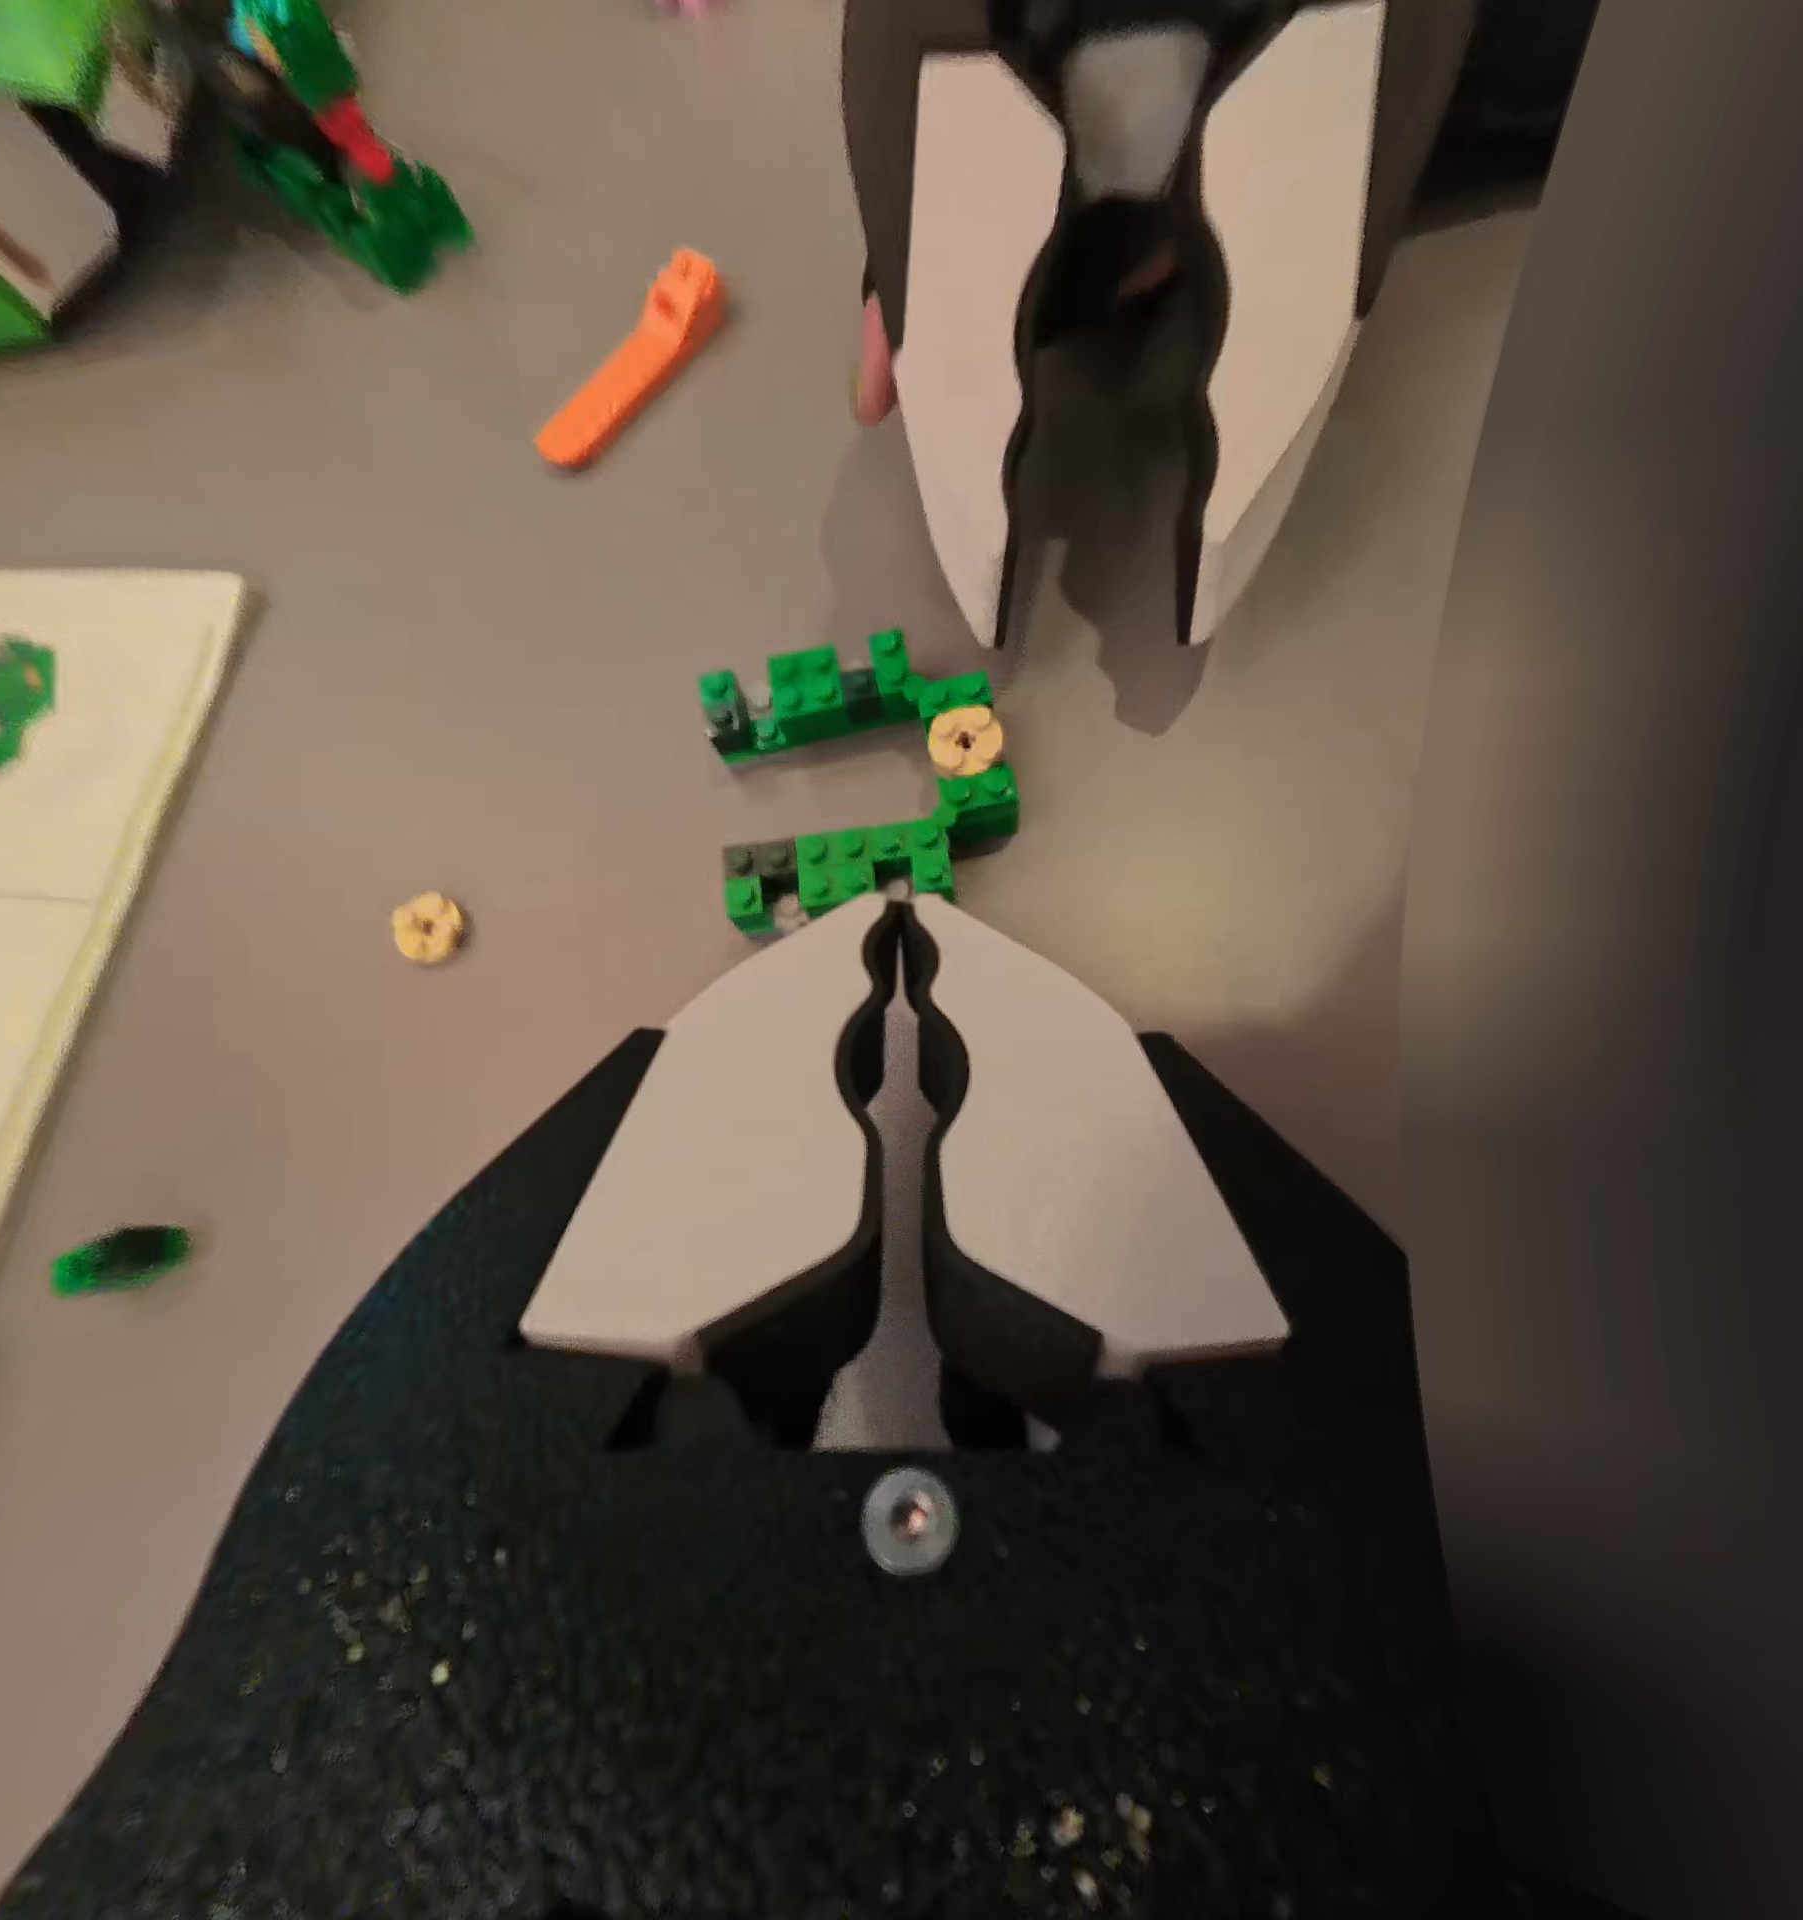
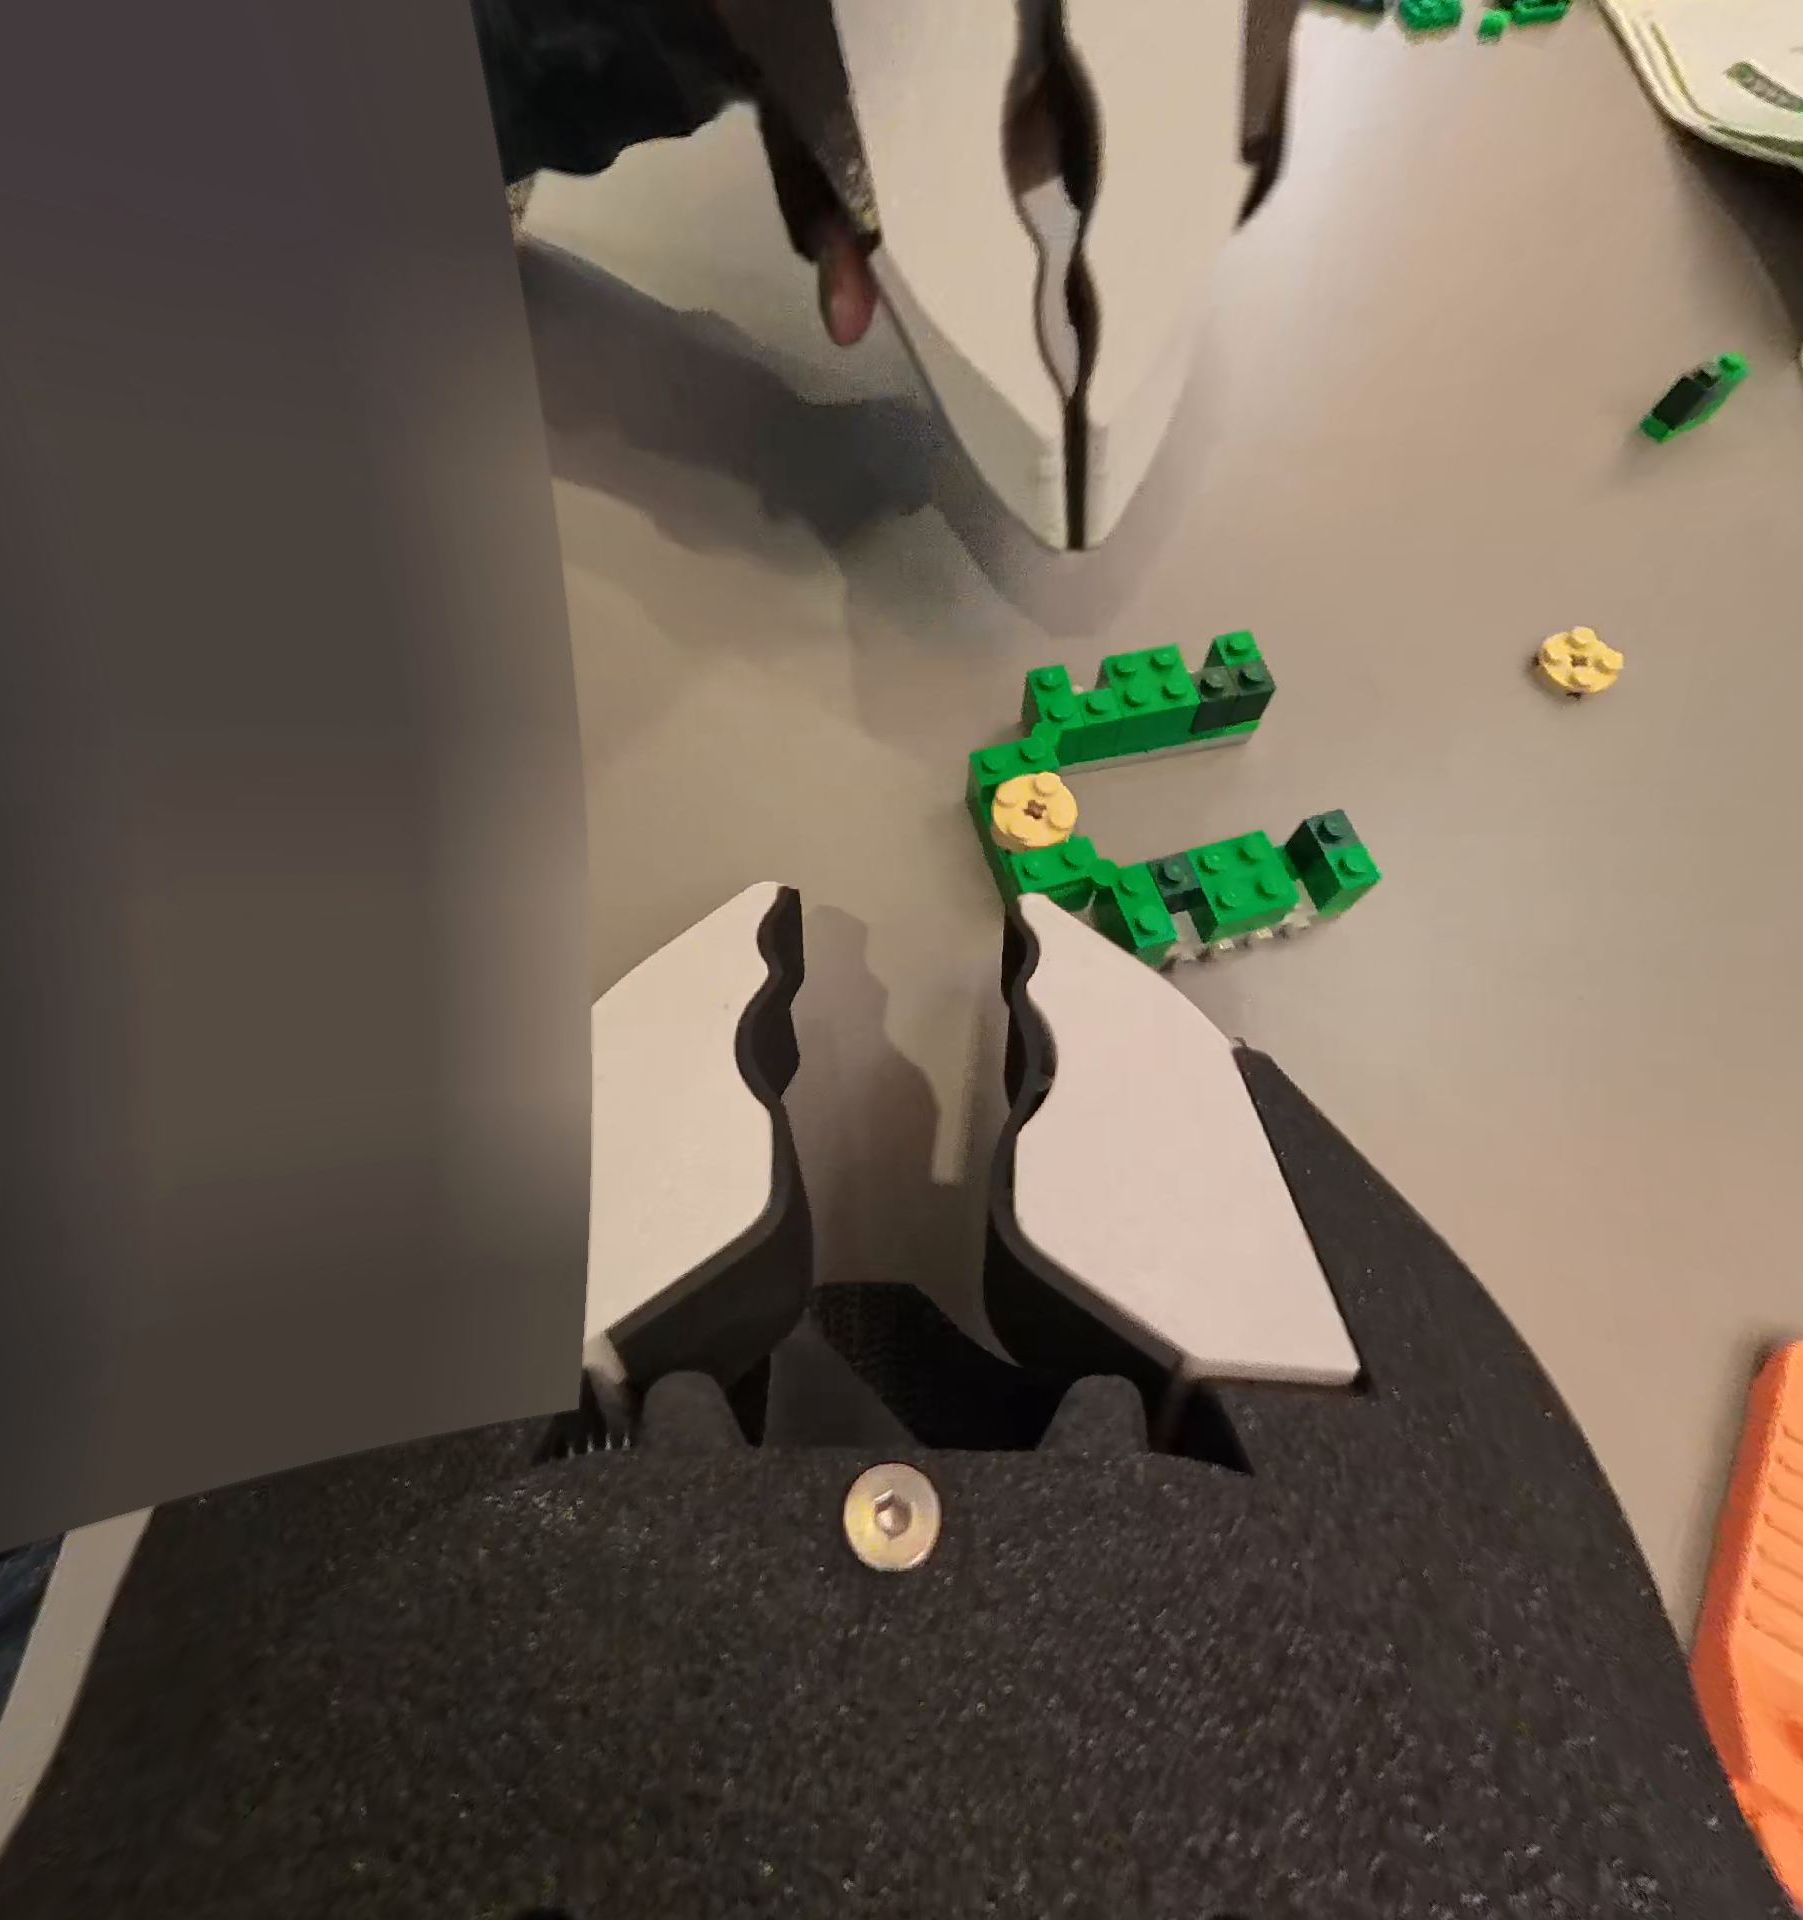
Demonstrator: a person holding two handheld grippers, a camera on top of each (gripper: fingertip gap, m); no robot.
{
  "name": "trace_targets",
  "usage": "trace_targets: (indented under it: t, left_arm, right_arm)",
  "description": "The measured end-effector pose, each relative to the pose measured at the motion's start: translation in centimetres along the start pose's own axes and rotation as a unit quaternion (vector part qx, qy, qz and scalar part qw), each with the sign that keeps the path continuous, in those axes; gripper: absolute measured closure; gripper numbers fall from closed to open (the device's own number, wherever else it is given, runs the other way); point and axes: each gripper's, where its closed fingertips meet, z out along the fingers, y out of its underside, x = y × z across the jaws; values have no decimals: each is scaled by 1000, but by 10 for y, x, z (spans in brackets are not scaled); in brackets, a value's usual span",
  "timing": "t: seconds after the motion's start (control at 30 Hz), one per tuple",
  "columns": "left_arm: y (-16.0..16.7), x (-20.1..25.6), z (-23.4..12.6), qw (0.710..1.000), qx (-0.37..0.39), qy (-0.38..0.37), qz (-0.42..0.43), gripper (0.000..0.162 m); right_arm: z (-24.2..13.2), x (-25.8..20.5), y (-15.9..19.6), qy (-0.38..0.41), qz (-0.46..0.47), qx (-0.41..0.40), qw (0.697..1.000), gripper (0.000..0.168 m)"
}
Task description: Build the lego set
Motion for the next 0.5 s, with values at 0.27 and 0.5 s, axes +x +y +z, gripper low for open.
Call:
trace_targets:
  t: [0.27,0.5]
  left_arm:
    - [19,-20,22,998,-66,-1,-4,71]
    - [14,-11,34,998,-56,32,17,97]
  right_arm:
    - [10,-7,-15,39,-97,21,994,121]
    - [20,-4,-13,62,-120,-4,991,118]
